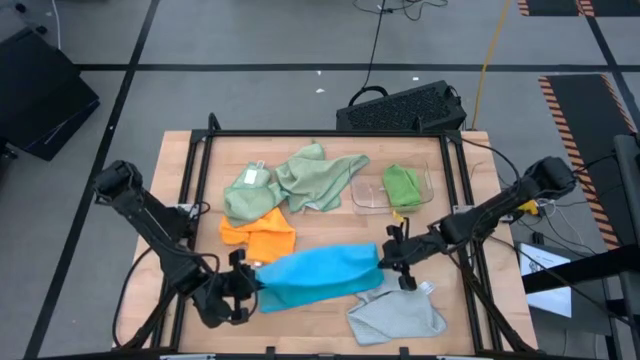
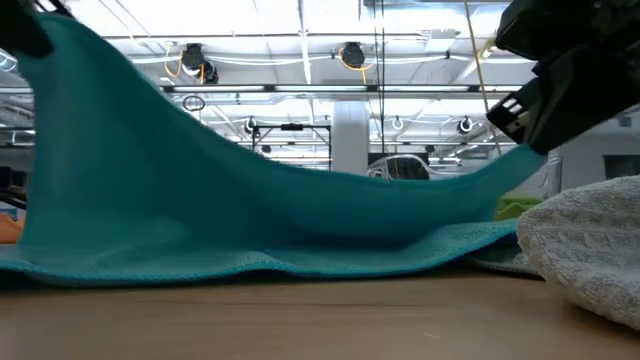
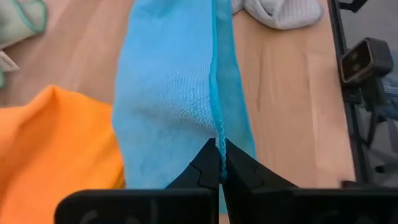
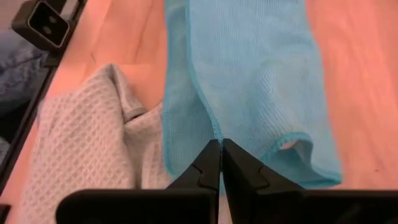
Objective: Fold microfiber towels
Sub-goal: Fold the blue microfiber cloth
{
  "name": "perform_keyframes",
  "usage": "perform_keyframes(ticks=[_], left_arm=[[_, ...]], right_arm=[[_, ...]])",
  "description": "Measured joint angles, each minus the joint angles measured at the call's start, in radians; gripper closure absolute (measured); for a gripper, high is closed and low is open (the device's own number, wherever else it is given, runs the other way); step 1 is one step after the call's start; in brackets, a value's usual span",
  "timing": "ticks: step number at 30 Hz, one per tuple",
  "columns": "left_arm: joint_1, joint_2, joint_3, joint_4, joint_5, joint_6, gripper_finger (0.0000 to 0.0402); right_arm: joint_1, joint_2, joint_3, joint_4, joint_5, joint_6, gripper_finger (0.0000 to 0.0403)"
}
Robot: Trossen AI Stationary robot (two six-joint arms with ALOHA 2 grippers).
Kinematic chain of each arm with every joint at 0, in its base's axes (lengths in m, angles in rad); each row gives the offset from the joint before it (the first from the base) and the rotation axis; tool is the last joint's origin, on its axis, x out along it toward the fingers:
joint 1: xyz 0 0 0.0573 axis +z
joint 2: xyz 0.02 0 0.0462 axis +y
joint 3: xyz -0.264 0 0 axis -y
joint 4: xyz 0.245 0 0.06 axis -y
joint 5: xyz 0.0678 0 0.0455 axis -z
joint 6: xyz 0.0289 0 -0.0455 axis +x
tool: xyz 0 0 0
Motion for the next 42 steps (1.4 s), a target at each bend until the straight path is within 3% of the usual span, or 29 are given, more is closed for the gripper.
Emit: perform_keyframes(ticks=[8, 14, 19, 36, 39, 42], left_arm=[[-0.017, 0.093, 0.000, -0.001, 0.042, -0.063, 0.0393], [-0.016, 0.153, -0.001, 0.064, 0.088, -0.052, 0.0398], [-0.015, 0.186, -0.001, 0.078, 0.115, -0.059, 0.0388], [-0.016, 0.195, -0.001, 0.087, 0.158, -0.069, 0.0397], [-0.015, 0.195, -0.001, 0.087, 0.158, -0.070, 0.0374], [-0.015, 0.195, -0.001, 0.088, 0.154, -0.088, 0.0319]], right_arm=[[0.026, 0.076, 0.000, 0.009, -0.005, 0.046, 0.0399], [0.028, 0.143, 0.000, 0.059, -0.093, 0.055, 0.0399], [0.028, 0.172, 0.000, 0.066, -0.104, 0.053, 0.0395], [0.027, 0.102, 0.000, 0.092, -0.154, -0.005, 0.0279], [0.027, 0.075, 0.000, 0.095, -0.148, -0.010, 0.0274], [0.027, 0.058, 0.000, 0.096, -0.115, -0.010, 0.0273]])
